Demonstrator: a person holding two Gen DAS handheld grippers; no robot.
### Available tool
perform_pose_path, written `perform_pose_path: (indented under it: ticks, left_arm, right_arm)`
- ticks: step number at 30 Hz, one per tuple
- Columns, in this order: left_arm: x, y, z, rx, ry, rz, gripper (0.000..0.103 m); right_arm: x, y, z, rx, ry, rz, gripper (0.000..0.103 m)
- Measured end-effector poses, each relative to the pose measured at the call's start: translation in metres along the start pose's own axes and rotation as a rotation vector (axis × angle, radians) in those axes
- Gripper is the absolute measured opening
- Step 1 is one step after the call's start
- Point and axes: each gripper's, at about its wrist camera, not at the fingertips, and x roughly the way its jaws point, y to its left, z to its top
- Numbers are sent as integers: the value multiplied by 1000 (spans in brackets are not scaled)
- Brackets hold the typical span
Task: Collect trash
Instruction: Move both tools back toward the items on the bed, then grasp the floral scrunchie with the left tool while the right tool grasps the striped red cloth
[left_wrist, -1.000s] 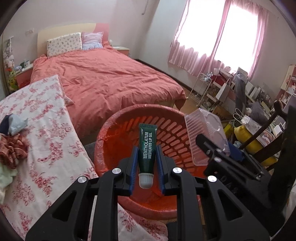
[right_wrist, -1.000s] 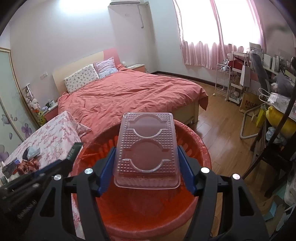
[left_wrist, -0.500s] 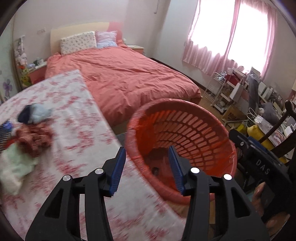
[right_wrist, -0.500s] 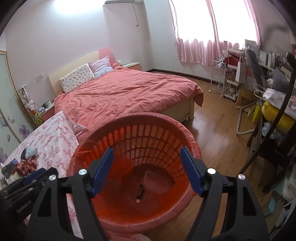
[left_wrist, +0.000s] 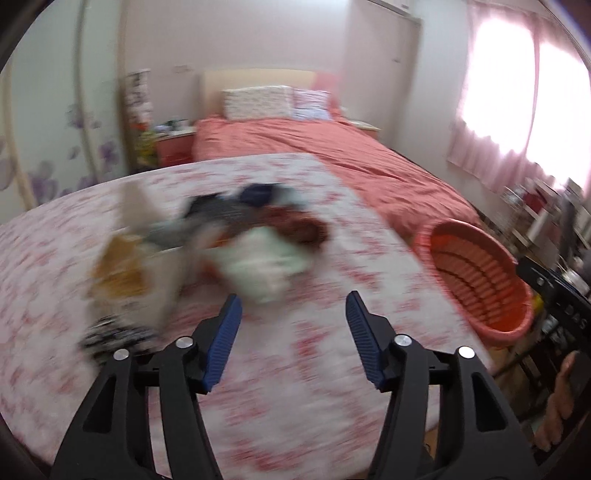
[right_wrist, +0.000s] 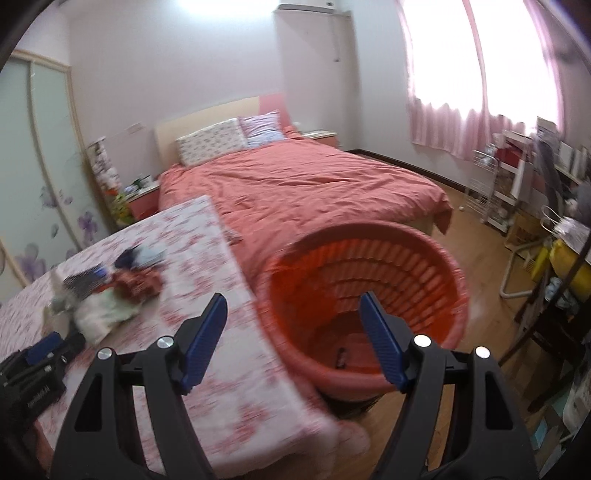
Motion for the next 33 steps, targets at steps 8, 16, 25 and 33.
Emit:
perform_pose_path:
  ticks: [8,16,25,33]
  left_arm:
    - [-12,91,-28,-140,-10,166,70]
    - [11,121,-36,-250,53,115,71]
    - [27,120,-49,-260,110,26,27]
    - [-4,120,-48,-213,37,32,18]
  right_arm:
    - [-2,64,-27,-85,56,74,73]
    - [0,103,-44,-165,91,106,73]
    - [10,113,-49,-199,117,107,73]
    - [19,132,-48,-223,123,127,73]
